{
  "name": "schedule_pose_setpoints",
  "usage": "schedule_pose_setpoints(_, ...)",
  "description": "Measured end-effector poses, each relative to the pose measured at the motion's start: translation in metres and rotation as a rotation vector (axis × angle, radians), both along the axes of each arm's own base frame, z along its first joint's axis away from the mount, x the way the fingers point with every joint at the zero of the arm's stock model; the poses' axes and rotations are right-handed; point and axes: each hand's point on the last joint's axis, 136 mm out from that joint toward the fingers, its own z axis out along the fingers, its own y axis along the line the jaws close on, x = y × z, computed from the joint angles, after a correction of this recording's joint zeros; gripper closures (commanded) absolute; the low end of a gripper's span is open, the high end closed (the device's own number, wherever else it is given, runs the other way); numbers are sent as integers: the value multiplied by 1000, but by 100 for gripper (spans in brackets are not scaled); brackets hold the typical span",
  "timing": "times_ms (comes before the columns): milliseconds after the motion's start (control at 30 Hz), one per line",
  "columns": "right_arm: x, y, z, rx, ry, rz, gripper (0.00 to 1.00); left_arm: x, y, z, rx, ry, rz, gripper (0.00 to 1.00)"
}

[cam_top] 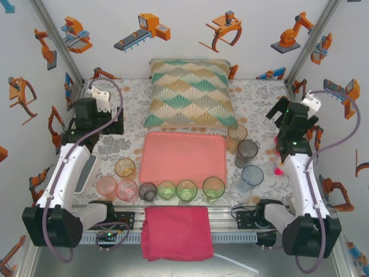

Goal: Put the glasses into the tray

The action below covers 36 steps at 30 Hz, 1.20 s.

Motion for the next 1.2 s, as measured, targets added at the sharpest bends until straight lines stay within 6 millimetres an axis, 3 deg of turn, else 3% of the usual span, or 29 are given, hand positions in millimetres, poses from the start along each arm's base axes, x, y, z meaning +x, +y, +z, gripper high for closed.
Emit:
schedule_pose_setpoints(100,-19,19,29,37,-82,96,2,-9,-9,18,-11,24,-55,3)
schedule_pose_setpoints(233,-28,36,36,82,-30,182,13,-25,-19,29,-23,70,-120,3)
schedule_pose_setpoints(367,-24,51,13,138,128,261,17,-43,-24,34,-12,127,-169,3)
schedule_pose_setpoints(500,-43,62,-24,195,301,292,18,-57,-22,39,28,153,-195,3)
schedule_pose_setpoints(633,-60,79,-42,211,421,319,19,-70,-19,36,79,178,-212,3)
schedule_pose_setpoints(933,-88,134,-26,128,531,484,26,-92,-11,31,135,231,-213,3)
schedule_pose_setpoints(1200,-101,144,-24,88,629,512,28,-105,-6,28,150,282,-205,3)
